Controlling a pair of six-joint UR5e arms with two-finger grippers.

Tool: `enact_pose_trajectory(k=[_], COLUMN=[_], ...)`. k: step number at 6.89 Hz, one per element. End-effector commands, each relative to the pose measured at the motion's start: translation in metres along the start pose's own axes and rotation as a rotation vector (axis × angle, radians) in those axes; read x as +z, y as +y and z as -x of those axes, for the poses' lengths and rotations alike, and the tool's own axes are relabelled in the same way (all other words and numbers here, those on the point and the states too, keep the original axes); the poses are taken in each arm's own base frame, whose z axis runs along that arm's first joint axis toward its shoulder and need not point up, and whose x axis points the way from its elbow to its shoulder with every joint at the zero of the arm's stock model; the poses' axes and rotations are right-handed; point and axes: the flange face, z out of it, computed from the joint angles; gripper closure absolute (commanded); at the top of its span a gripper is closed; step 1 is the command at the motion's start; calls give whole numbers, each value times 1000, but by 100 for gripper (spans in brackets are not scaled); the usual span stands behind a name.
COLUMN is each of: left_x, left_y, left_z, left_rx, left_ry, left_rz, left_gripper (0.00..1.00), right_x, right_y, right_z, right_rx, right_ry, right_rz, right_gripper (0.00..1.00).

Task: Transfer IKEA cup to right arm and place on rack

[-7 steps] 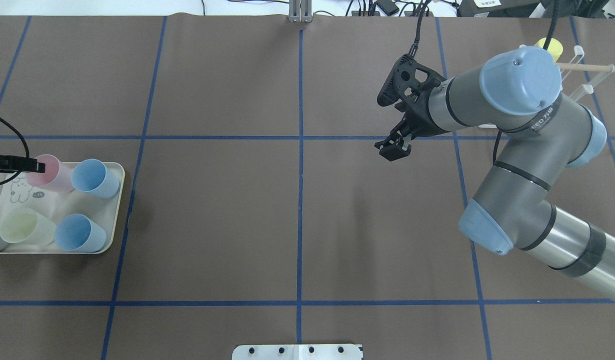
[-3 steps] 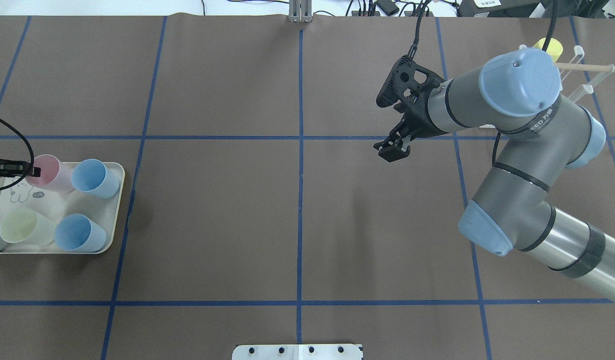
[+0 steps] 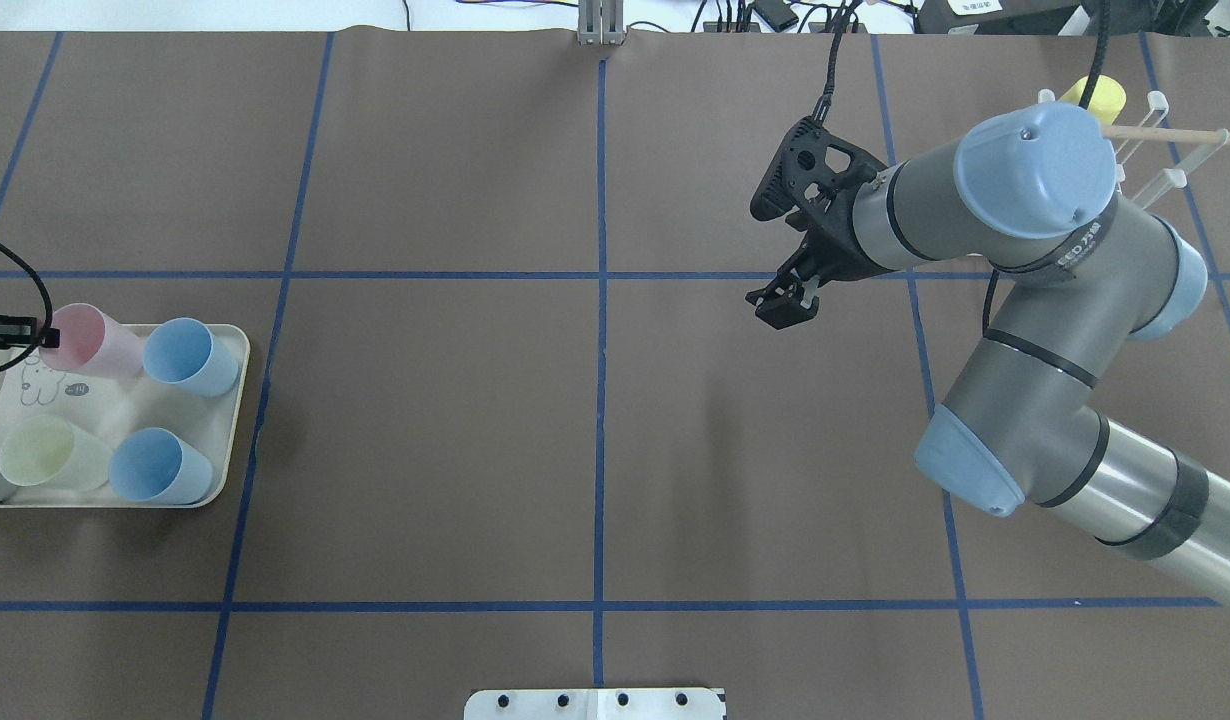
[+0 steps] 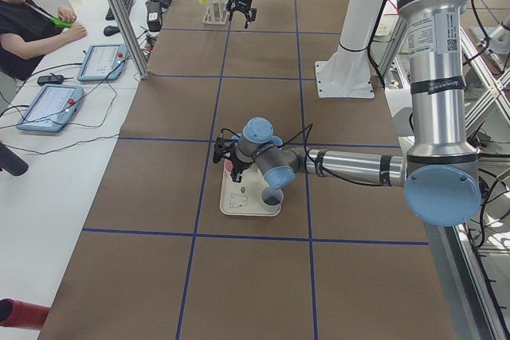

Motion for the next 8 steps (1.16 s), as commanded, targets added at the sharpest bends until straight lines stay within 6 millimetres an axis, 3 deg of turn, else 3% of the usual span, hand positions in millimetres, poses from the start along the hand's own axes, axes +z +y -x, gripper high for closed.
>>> enact_pose_trajectory(k=[1, 3, 4, 6, 8], left_x=[-50, -77, -89, -124, -110], left_y=[-24, -42, -52, -94, -70], left_z=[27, 12, -15, -102, -192], left_rx=[20, -4, -110, -325, -395], left_ry=[-13, 109, 199, 373, 582], left_rz=[-93, -58, -32, -25, 100], left_gripper=[100, 100, 100, 100, 100], right_x=[11, 41, 59, 73, 69], right_y=[-3, 1, 8, 16, 11], right_z=[16, 32, 35, 48, 74], right_rx=[-15, -72, -100, -141, -112], right_ry=[-22, -56, -77, -116, -173], right_rz=[0, -127, -198, -310, -387], right_gripper=[1, 1, 1, 1, 1])
